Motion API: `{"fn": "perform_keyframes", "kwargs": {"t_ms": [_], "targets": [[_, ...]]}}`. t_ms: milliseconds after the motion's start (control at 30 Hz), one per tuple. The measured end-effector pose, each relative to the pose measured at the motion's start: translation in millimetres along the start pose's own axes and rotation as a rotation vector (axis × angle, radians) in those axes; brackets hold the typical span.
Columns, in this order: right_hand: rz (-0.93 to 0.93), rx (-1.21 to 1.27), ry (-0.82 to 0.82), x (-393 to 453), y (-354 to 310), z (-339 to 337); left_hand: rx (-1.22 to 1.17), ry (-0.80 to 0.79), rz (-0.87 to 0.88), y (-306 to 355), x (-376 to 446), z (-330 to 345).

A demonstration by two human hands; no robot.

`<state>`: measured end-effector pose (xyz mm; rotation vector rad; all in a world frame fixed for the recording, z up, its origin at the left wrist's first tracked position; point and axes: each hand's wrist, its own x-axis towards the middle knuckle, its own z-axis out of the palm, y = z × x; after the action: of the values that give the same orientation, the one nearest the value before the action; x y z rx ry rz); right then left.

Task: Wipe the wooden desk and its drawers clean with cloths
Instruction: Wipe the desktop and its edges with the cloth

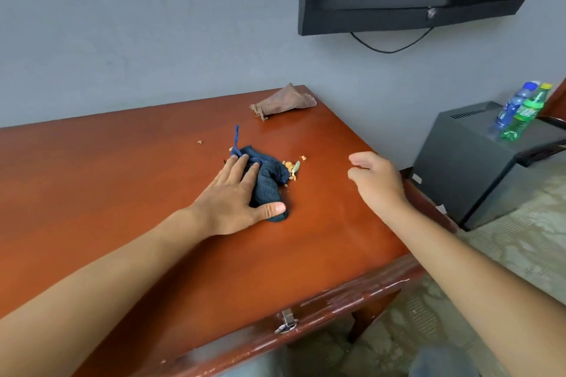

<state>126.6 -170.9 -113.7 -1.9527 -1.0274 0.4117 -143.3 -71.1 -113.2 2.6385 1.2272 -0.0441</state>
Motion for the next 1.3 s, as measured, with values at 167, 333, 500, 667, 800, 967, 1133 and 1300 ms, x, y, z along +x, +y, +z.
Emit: {"fn": "perform_keyframes", "kwargs": {"t_ms": [167,333,500,667,800,967,1133,1300], "targets": [[-0.027,0.123,0.204,25.6,27.3,-55.7,0.040,0.066,-0.062,33.8,17.3,9.9],[0.024,0.219,0.274,54.3,53.9,-92.4,0.063,0.101,-0.069,49.4,38.7,14.9],[0.065,0.301,0.226,76.2,74.0,-102.9,0.048,0.118,-0.058,66.8,61.0,16.2],[0.033,0.391,0.162,96.8,84.0,-114.2,0.049,0.119,-0.063,85.6,85.7,18.2],[0.016,0.481,0.212,103.7,96.5,-127.2,0.085,0.117,-0.068,96.0,102.0,19.1],[0.062,0.514,0.233,103.5,122.1,-137.8,0.125,0.128,-0.072,122.9,127.0,18.4],[0.070,0.489,0.266,101.4,138.9,-163.8,0.156,0.160,-0.034,168.3,166.8,19.6],[0.070,0.464,0.326,96.2,151.1,-196.3,0.292,0.052,0.121,225.7,228.0,13.3]]}}
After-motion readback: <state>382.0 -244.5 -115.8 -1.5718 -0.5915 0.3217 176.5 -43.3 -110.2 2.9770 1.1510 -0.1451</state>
